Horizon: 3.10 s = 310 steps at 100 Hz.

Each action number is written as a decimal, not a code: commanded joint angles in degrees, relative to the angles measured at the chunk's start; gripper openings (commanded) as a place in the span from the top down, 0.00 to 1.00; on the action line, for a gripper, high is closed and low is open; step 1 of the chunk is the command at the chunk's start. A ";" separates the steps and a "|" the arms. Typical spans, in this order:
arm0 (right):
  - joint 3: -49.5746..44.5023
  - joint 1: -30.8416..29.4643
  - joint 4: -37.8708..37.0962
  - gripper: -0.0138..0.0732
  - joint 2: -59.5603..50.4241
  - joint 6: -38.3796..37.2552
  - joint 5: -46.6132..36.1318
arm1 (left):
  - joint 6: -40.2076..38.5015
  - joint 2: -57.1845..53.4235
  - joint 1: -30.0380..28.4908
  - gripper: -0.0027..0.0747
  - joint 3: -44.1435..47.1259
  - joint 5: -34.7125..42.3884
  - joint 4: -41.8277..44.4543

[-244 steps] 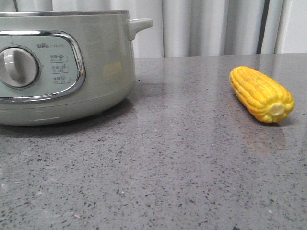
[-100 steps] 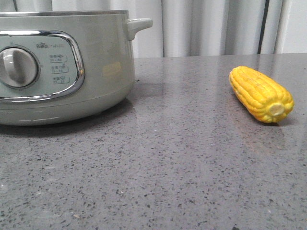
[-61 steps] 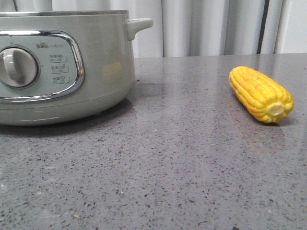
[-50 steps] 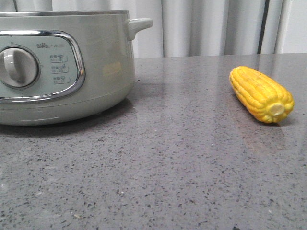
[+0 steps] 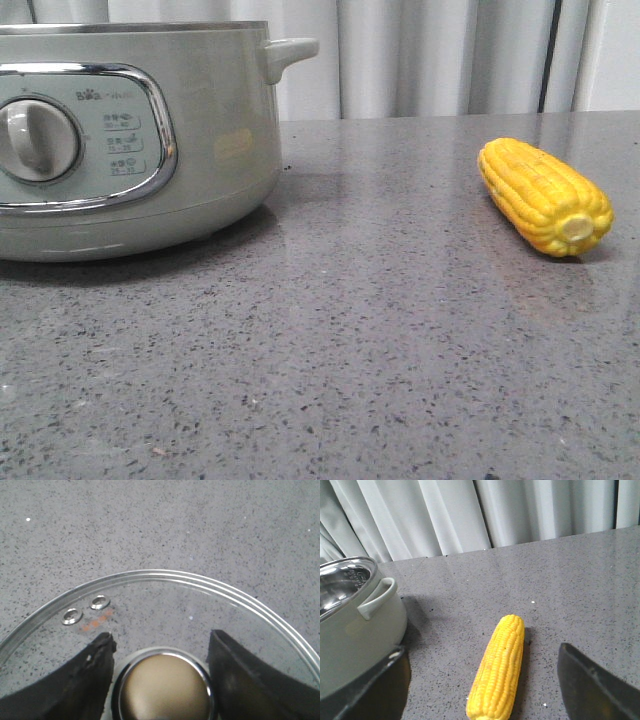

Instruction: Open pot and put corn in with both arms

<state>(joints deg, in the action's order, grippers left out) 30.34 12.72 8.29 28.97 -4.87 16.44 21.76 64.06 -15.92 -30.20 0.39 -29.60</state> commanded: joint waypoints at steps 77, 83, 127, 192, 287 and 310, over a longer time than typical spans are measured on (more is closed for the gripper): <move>42.27 -0.17 -2.52 0.24 53.61 2.53 33.63 | -0.68 -38.99 14.20 0.46 -9.06 -8.87 -5.11; 42.27 -0.17 -2.52 0.24 56.02 2.53 33.87 | -0.68 -40.87 14.24 0.46 -9.06 -9.17 -5.11; 46.75 0.55 0.61 0.88 57.62 2.53 36.63 | -0.68 -42.76 18.34 0.47 -9.06 -8.81 -4.58; 76.09 27.95 2.67 0.92 68.29 3.39 17.72 | -0.68 -42.56 20.48 0.47 -8.94 -8.15 -4.58; 67.39 29.43 -12.88 0.74 49.47 3.39 34.53 | -0.68 -42.82 25.14 0.95 -8.94 -22.98 1.40; 39.82 29.43 -15.15 0.88 24.05 3.39 20.48 | -0.68 -42.82 25.14 0.99 -8.07 -39.18 2.57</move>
<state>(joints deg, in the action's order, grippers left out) 78.46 42.18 -4.90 62.55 -2.09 46.90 21.55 20.78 8.88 -37.35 -36.53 -26.29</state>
